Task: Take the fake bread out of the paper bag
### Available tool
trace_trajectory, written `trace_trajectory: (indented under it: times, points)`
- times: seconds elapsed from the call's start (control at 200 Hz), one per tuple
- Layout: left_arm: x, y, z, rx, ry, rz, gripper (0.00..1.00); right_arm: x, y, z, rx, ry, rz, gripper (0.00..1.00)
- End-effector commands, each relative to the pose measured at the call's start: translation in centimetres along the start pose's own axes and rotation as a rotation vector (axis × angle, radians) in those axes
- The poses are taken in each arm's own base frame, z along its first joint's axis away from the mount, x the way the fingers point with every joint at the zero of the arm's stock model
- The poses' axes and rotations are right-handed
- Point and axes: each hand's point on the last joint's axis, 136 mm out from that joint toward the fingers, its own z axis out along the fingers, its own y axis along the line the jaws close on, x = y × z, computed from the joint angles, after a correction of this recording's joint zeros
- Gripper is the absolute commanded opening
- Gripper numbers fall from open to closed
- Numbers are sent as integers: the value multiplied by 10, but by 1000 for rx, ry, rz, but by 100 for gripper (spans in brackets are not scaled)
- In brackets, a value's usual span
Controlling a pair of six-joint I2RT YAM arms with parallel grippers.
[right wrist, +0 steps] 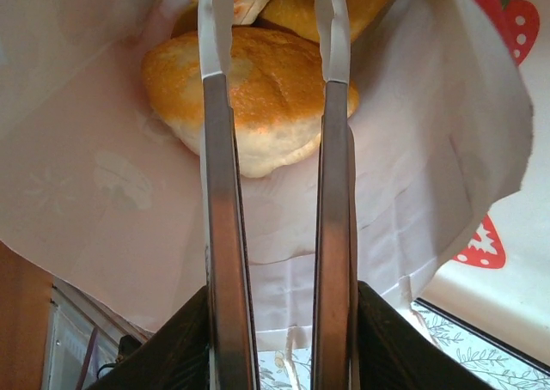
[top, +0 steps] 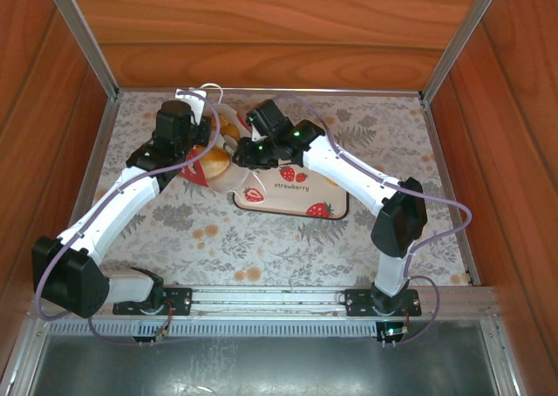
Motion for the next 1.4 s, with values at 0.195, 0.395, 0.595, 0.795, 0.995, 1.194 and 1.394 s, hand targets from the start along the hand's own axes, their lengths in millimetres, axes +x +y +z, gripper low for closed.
trace_trajectory:
  times: [0.195,0.395,0.595,0.795,0.995,1.194,1.394]
  points:
    - [-17,-8,-2,31,-63,-39,0,-23,18,2,-86,-36,19,40]
    - [-17,-10,-2,36,-63,-38,0,-24,21,7,-112,-21,30,39]
    - [-17,-11,-2,41,-64,-36,0,-28,20,10,-127,-22,55,45]
    - [-18,-10,-3,39,-67,-31,0,-31,15,17,-147,-16,93,45]
    - [-18,-9,-5,33,-68,-31,0,-31,13,21,-153,-14,100,42]
    - [-17,-10,-4,34,-65,-35,0,-31,16,18,-168,-9,87,29]
    - [-17,-9,0,20,-62,-42,0,-30,21,0,-178,-26,44,17]
